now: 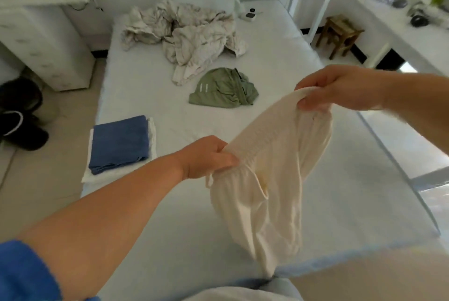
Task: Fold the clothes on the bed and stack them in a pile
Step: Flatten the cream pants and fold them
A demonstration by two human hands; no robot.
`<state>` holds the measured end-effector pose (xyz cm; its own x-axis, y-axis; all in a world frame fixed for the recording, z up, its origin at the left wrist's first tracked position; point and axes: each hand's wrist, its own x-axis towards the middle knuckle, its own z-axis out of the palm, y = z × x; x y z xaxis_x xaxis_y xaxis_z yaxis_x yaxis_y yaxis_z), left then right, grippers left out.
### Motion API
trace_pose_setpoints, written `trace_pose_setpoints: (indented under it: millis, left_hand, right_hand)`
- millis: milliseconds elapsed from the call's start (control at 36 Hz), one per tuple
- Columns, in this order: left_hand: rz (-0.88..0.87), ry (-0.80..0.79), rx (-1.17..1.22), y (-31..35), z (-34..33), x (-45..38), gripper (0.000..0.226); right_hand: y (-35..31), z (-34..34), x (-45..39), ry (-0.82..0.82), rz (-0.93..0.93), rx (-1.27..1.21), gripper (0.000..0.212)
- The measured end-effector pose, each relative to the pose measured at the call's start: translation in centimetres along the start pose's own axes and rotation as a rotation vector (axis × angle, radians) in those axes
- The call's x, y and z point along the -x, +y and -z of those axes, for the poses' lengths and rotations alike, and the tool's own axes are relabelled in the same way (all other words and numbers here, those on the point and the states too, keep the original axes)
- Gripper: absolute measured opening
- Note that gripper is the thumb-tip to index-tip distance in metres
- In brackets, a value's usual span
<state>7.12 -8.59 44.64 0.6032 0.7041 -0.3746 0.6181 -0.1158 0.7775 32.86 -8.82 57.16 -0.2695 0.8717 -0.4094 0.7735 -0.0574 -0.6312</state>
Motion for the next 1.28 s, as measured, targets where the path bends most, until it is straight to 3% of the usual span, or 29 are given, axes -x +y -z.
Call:
trace_pose_setpoints:
  millis: [139, 250, 417, 528, 667, 806, 861, 1000, 1139, 1222, 1278]
  left_hand:
    - [0.207, -0.031, -0.151, -0.9, 0.7, 0.7, 0.024]
    - [0.286, 0.042, -0.298, -0.2, 0.6, 0.5, 0.029]
    - [0.16, 0.255, -0.454, 5.0, -1.3, -2.3, 0.039]
    - [0.013, 0.47, -0.403, 8.8, -2.4, -3.9, 0.045]
    - [-0.025, 0.544, -0.387, 12.2, -2.7, -4.1, 0.051]
    - [-0.058, 0.613, -0.307, 14.3, -3.0, -3.4, 0.053]
    - [-0.075, 0.632, -0.255, 14.9, -2.9, -3.3, 0.053]
    - [-0.074, 0.631, -0.198, 15.4, -2.2, -2.9, 0.051]
    - [-0.037, 0.559, -0.177, 14.3, -1.6, -1.8, 0.05]
    - [0.154, 0.302, -0.227, 12.5, -0.4, 0.1, 0.048]
    - [0.311, 0.126, -0.268, 10.5, -0.2, 1.3, 0.032]
  right_hand:
    - [2.1, 2.6, 2.1, 0.005, -0.002, -0.041, 0.018]
    - [6.1, 5.2, 3.4, 0.019, -0.054, 0.016, 0.014]
    - [12.4, 6.7, 5.3, -0.002, -0.175, 0.351, 0.018]
    - [14.3, 6.7, 6.0, -0.102, -0.187, 0.603, 0.061]
    - [16.1, 7.1, 5.0, 0.046, -0.003, 0.663, 0.034]
    - [15.4, 6.2, 3.3, 0.103, 0.098, 0.606, 0.031]
    - [14.6, 5.0, 3.0, 0.046, 0.164, 0.538, 0.028]
    - [13.0, 1.3, 2.4, -0.32, 0.182, 0.061, 0.028]
    - [12.5, -0.9, 0.6, -0.202, 0.099, 0.136, 0.006]
    - [11.9, 1.1, 0.2, -0.179, 0.088, -0.04, 0.007]
    - [11.1, 2.6, 0.0, -0.117, 0.078, -0.232, 0.01]
